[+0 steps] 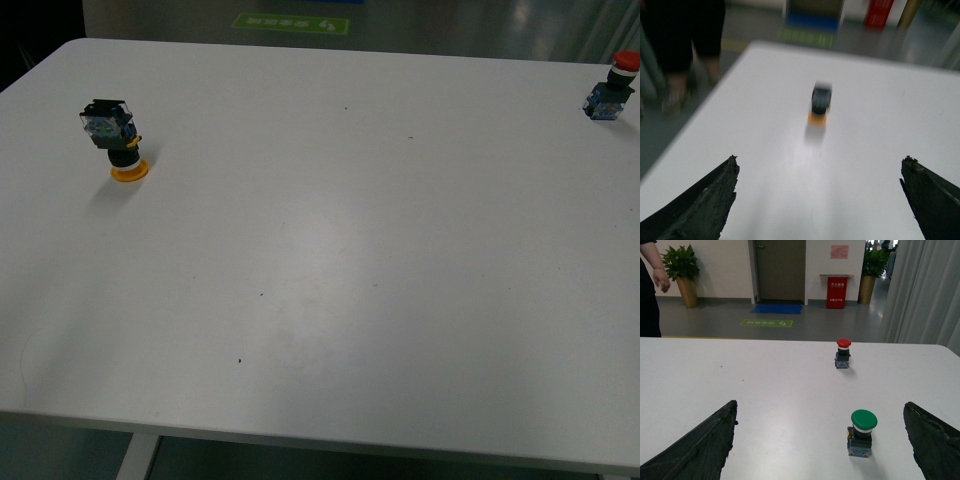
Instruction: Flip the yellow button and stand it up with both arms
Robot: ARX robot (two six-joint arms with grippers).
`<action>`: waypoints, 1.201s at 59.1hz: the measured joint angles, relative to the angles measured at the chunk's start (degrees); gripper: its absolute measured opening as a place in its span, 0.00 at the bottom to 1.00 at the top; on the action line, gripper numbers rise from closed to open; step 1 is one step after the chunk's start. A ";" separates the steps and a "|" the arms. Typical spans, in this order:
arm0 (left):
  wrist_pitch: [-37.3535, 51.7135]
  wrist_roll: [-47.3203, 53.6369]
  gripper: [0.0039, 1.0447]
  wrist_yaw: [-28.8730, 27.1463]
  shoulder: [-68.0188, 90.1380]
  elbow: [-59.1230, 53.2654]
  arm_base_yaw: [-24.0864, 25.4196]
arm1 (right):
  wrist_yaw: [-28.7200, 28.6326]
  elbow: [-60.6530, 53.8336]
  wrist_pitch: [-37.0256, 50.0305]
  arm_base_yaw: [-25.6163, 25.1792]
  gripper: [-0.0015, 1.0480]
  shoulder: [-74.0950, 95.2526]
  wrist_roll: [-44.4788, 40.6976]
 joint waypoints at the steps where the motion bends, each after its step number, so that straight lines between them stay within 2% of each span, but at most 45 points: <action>1: 0.24 -0.28 0.94 0.66 1.49 0.33 0.74 | 0.00 0.00 0.00 0.00 0.93 -0.04 0.00; 9: 12.17 0.70 0.94 9.55 20.87 5.79 9.84 | 0.02 0.00 0.00 0.00 0.93 -0.09 0.00; 13: 17.27 2.05 0.94 12.35 29.05 9.09 11.63 | 0.02 0.00 0.00 0.00 0.93 -0.09 0.00; 19: 24.41 4.44 0.94 13.55 41.46 14.08 12.24 | 0.02 0.00 0.00 0.00 0.93 -0.09 0.00; 32: 30.86 7.37 0.94 17.29 65.11 25.46 10.14 | 0.00 0.00 0.00 0.00 0.93 -0.09 0.00; 39: 33.51 7.61 0.94 16.68 73.22 31.30 7.85 | 0.00 0.00 0.00 0.00 0.93 -0.09 0.00; 71: 32.65 7.30 0.94 14.47 92.21 45.90 1.42 | 0.00 0.00 0.00 0.00 0.93 -0.09 0.00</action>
